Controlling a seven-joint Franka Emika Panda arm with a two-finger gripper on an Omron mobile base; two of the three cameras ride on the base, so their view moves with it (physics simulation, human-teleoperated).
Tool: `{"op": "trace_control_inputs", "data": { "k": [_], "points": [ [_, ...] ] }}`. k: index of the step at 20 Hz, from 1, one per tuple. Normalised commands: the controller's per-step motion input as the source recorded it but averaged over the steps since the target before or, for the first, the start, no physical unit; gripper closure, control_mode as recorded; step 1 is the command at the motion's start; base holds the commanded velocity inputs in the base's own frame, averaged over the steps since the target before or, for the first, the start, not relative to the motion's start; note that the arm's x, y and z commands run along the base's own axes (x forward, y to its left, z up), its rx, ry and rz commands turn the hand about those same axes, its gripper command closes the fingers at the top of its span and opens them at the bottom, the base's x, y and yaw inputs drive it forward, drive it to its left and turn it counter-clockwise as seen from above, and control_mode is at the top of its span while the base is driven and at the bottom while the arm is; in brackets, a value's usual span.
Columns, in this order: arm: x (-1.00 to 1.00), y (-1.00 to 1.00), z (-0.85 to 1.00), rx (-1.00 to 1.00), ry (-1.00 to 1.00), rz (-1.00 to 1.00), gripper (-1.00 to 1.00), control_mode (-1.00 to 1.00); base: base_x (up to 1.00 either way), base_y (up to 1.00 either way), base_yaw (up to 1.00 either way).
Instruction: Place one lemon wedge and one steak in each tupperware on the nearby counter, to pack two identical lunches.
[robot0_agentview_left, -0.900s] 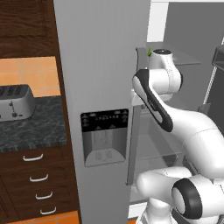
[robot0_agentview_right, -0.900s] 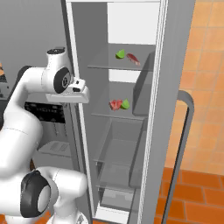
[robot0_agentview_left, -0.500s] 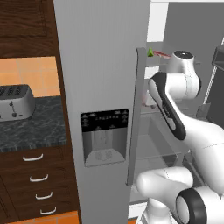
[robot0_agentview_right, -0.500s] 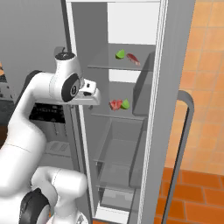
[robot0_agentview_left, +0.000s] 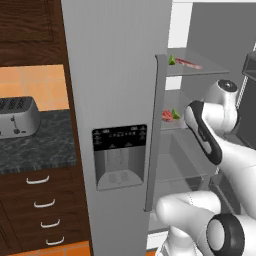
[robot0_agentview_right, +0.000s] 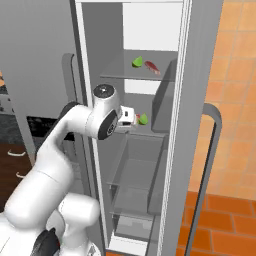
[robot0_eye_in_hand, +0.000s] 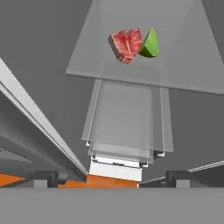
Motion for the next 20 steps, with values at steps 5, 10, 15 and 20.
{"op": "trace_control_inputs", "data": {
  "k": [5,10,15,20],
  "points": [
    [0.98,-0.41,-0.26,0.02,-0.01,0.0,-1.0,-1.0,0.0,0.0,0.0],
    [0.89,-0.27,-0.05,0.09,0.0,0.0,-1.0,-1.0,0.0,0.0,0.0],
    [0.82,-0.05,-0.06,0.09,0.0,-0.01,-1.0,-1.0,0.0,0.0,0.0],
    [0.68,-0.12,-0.09,0.02,0.0,0.0,-1.0,-1.0,0.0,0.0,0.0]
  ]
}}
